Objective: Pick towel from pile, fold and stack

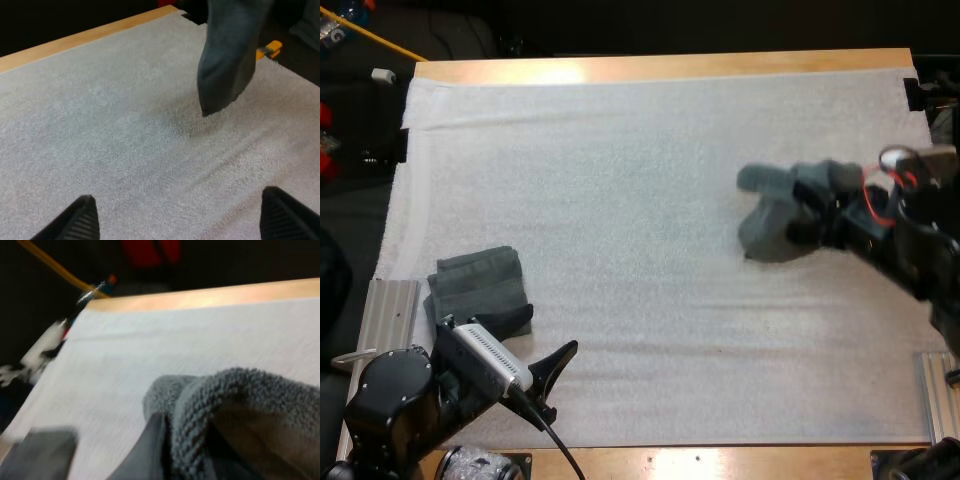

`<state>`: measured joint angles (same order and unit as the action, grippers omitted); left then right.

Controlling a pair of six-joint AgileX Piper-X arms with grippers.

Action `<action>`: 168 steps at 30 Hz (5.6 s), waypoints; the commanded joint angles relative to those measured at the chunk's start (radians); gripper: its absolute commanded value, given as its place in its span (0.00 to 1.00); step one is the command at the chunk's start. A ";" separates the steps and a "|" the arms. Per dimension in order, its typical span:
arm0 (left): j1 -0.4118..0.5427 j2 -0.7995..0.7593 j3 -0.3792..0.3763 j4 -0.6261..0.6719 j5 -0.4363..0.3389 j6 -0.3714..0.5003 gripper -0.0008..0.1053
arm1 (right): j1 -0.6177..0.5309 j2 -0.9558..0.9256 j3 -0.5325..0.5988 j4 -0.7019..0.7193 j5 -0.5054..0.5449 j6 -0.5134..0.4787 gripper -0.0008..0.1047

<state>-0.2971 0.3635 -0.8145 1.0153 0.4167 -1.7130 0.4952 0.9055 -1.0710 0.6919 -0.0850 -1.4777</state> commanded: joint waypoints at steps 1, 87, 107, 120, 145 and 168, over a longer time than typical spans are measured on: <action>-0.005 0.000 -0.006 -0.011 0.006 -0.006 0.62 | 0.022 -0.020 -0.016 0.059 -0.001 0.006 0.01; -0.005 0.000 -0.006 0.326 0.123 -0.011 0.62 | 0.318 0.409 0.557 -0.485 -0.023 0.927 0.43; -0.005 -0.002 -0.006 0.379 0.126 -0.014 0.62 | 0.278 0.420 0.485 -0.595 -0.117 0.784 0.01; -0.005 -0.002 -0.006 0.368 0.126 -0.006 0.62 | 0.278 0.278 0.087 -0.344 -0.066 0.477 0.01; -0.005 -0.002 -0.006 0.306 0.126 -0.002 0.62 | 0.338 0.533 -0.084 -0.136 0.067 0.473 0.01; -0.005 -0.002 -0.006 0.263 0.126 -0.002 0.62 | 0.324 0.834 -0.413 -0.282 -0.069 0.324 0.82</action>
<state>-0.2971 0.3635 -0.8145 1.2910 0.5292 -1.7148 0.8209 1.7615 -1.4771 0.3965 -0.1408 -1.1291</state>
